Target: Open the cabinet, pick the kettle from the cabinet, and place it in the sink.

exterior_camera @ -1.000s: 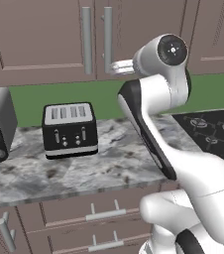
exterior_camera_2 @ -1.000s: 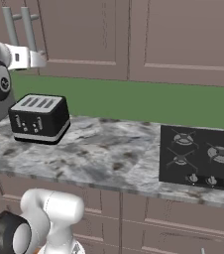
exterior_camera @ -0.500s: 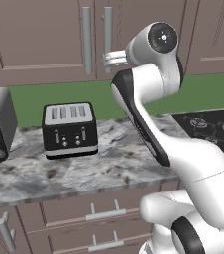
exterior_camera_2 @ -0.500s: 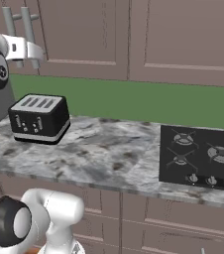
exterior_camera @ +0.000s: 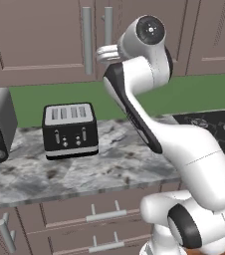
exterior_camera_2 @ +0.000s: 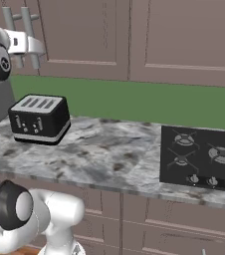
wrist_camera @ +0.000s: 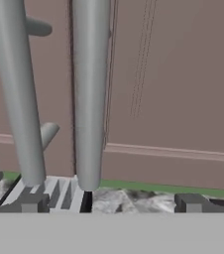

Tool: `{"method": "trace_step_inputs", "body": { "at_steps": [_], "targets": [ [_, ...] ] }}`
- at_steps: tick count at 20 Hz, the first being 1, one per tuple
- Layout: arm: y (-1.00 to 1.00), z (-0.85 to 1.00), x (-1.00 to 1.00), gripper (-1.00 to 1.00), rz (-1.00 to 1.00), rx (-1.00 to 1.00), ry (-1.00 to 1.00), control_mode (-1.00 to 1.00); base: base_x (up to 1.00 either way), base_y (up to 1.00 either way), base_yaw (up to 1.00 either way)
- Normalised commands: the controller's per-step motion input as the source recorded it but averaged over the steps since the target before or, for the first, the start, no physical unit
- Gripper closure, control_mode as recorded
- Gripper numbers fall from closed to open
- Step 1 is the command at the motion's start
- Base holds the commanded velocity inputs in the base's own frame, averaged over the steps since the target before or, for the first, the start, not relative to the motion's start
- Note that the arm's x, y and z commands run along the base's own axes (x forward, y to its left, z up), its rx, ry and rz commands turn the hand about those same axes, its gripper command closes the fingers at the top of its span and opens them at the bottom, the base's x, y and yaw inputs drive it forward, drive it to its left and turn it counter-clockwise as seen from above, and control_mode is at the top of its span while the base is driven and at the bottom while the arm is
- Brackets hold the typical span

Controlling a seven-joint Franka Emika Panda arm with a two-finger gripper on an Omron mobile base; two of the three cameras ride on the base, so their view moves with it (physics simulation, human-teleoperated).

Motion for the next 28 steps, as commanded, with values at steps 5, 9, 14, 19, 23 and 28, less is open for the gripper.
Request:
{"method": "trace_step_inputs", "body": {
  "at_steps": [5,9,14,19,23,28],
  "targets": [
    [0.1,0.0,0.36,-1.0,0.0,0.0,0.0,-1.0,0.0,0.0,0.0],
    [0.08,0.0,0.38,-1.0,0.0,0.0,0.0,-1.0,0.0,0.0,0.0],
    [0.05,0.0,0.39,-1.0,0.0,0.0,0.01,-1.0,0.0,0.0,0.0],
    [0.11,0.0,0.39,-1.0,0.0,0.0,0.01,-1.0,0.0,0.0,0.0],
    [0.12,0.0,0.36,-1.0,0.0,0.0,0.01,-1.0,0.0,0.0,0.0],
    [0.11,0.0,0.35,-1.0,0.0,0.0,0.04,-1.0,0.0,0.0,0.0]
  ]
}}
